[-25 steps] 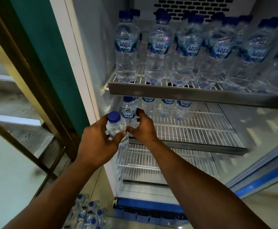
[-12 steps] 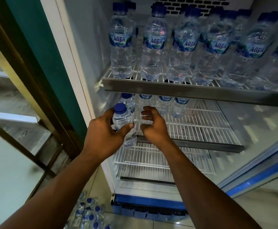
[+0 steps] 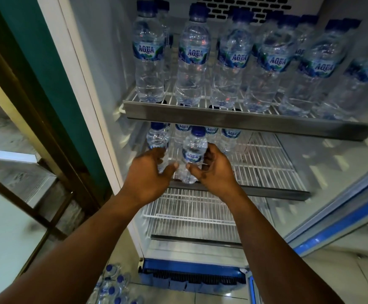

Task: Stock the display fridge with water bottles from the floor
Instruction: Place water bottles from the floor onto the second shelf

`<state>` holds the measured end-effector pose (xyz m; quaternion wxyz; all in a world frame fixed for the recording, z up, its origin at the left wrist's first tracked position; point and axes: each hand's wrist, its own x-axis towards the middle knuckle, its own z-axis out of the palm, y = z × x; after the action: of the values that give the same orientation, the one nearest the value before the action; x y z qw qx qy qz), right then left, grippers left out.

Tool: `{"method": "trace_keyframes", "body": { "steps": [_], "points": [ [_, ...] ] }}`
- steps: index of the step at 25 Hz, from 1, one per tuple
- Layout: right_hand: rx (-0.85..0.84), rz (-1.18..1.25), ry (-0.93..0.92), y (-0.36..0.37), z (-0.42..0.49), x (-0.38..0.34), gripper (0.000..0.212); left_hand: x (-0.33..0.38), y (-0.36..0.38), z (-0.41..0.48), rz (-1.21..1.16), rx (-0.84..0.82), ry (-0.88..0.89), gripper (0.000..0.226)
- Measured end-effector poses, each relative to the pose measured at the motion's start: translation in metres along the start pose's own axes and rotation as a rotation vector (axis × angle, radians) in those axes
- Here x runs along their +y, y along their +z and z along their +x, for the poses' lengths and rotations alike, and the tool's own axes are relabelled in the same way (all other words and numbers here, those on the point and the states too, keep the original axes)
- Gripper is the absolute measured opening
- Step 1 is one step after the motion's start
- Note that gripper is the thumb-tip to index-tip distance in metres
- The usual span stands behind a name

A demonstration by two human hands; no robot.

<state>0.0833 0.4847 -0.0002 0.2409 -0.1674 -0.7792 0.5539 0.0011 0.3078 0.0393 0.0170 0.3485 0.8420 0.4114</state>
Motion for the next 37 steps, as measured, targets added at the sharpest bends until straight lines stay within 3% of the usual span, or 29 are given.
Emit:
{"method": "trace_keyframes", "body": {
  "steps": [3,9,15,25,33,35,37],
  "points": [
    [0.013,-0.024,0.047,0.0,0.019,0.01,0.057,-0.023,0.005,0.0,0.292,-0.153,-0.003,0.044],
    [-0.062,-0.116,0.075,0.013,0.042,0.02,0.065,-0.048,0.009,-0.002,0.405,-0.239,-0.001,0.012],
    [0.012,-0.313,0.039,0.029,0.028,0.034,0.079,-0.059,0.013,-0.01,0.399,-0.227,0.029,0.022],
    [0.121,-0.403,0.024,0.036,0.02,0.032,0.068,-0.058,0.015,-0.016,0.402,-0.235,0.035,0.032],
    [0.14,-0.439,0.006,0.039,0.011,0.022,0.074,-0.067,0.011,-0.037,0.361,-0.204,0.118,0.051],
    [0.204,-0.43,-0.037,0.042,-0.004,0.017,0.08,-0.074,0.006,-0.049,0.331,-0.165,0.162,0.048],
    [0.351,-0.441,-0.204,0.052,-0.029,0.016,0.065,-0.09,0.0,-0.064,0.308,-0.14,0.178,0.042]
  ]
}}
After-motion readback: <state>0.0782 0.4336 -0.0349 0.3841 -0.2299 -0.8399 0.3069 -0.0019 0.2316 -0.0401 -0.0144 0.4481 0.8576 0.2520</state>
